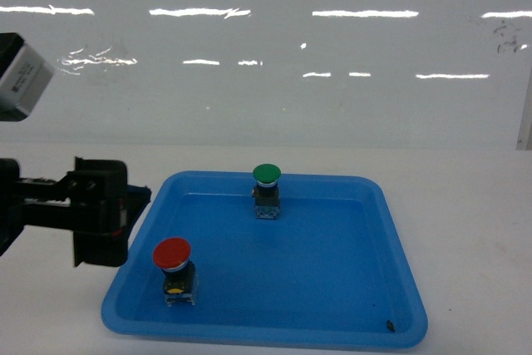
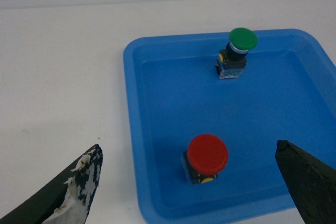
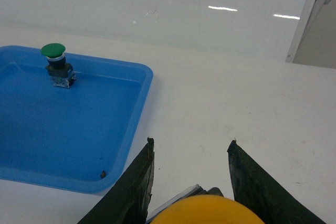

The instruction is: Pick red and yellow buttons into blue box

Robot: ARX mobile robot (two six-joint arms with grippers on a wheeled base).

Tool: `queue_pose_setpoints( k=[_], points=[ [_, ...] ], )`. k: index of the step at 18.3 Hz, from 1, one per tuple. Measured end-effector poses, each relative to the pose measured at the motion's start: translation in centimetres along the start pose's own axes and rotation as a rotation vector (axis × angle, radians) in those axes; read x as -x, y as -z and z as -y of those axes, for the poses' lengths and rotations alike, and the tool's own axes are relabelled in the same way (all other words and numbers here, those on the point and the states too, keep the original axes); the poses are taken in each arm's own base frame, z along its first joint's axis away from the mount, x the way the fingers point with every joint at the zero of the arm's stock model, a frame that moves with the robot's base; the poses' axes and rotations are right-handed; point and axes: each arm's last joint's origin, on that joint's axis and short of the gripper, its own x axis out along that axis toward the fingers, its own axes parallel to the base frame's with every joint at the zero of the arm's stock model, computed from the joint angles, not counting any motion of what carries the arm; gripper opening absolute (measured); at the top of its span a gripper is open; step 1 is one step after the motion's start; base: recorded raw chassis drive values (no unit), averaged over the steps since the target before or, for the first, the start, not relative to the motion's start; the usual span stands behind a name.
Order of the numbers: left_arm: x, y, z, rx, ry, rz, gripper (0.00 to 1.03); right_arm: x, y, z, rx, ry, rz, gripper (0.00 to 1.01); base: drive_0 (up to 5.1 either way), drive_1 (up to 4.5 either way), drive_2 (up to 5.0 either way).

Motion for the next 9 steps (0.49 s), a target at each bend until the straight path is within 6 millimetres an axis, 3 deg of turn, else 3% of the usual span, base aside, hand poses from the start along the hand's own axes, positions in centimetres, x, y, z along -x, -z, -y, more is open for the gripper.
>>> queue_pose_setpoints(
  k=[5, 9],
  points=[
    [-4.2, -0.6, 2.0, 0.01, 0.037, -0.136, 0.98, 0.0, 0.0, 0.0, 0.0, 0.0, 0.0, 0.38, 0.0, 0.0, 0.0],
    [-7.1, 0.8, 1.0, 0.034, 0.018, -0.248, 0.98, 0.0, 0.0, 0.0, 0.0, 0.0, 0.0, 0.38, 0.0, 0.0, 0.0]
  ],
)
